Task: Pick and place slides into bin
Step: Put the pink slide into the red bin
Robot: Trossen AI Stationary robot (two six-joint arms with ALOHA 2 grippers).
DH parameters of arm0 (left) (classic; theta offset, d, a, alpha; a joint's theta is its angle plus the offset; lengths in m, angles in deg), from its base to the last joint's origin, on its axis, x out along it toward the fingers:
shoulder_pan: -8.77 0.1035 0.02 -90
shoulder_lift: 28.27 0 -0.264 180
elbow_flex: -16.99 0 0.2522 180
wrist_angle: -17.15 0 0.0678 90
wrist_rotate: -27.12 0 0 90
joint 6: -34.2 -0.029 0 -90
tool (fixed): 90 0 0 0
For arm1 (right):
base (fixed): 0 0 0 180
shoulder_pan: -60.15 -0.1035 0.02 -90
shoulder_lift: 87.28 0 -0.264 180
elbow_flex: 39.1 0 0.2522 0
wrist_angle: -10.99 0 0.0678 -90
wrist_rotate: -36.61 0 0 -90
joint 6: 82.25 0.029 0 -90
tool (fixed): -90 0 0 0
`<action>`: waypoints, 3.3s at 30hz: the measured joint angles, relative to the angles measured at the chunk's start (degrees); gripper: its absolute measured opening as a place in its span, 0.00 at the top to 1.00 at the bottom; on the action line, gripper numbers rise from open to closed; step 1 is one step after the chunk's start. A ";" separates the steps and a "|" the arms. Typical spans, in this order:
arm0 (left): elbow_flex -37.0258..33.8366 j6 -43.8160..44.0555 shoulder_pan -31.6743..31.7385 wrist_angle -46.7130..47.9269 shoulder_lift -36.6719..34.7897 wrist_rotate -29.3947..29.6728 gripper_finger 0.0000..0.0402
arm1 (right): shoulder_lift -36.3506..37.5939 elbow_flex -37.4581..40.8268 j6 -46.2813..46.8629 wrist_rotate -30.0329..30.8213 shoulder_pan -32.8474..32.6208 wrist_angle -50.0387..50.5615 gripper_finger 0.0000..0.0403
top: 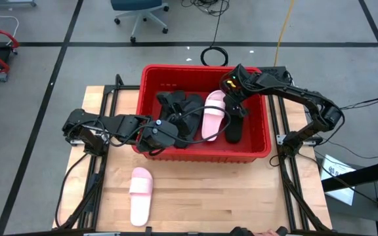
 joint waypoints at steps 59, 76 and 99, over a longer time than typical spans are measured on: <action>-0.04 36.96 -13.05 33.03 -3.76 0.29 0.68 | 31.02 0.04 31.74 2.71 -20.39 -3.21 0.57; -11.28 78.08 -26.50 48.18 -2.89 -33.16 0.68 | 33.22 0.04 44.55 2.53 -28.68 -3.23 0.57; -44.19 89.31 -38.68 20.50 -2.91 -41.40 0.68 | 33.22 0.04 47.41 2.56 -29.16 -3.27 0.56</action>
